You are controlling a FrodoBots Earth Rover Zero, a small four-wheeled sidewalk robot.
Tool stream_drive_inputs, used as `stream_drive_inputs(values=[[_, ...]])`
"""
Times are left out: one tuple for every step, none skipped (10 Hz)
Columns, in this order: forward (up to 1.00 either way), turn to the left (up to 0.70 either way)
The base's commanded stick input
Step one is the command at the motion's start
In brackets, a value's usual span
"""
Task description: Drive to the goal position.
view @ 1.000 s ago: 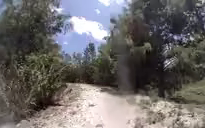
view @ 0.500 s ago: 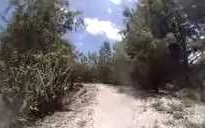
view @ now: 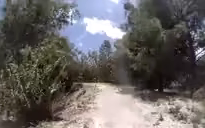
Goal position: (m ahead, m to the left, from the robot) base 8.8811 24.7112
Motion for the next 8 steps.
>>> stream_drive_inputs(values=[[0.85,0.0],[0.85,0.0],[0.85,0.0],[0.85,0.0],[0.85,0.0],[0.85,0.0],[0.85,0.0],[0.85,0.0]])
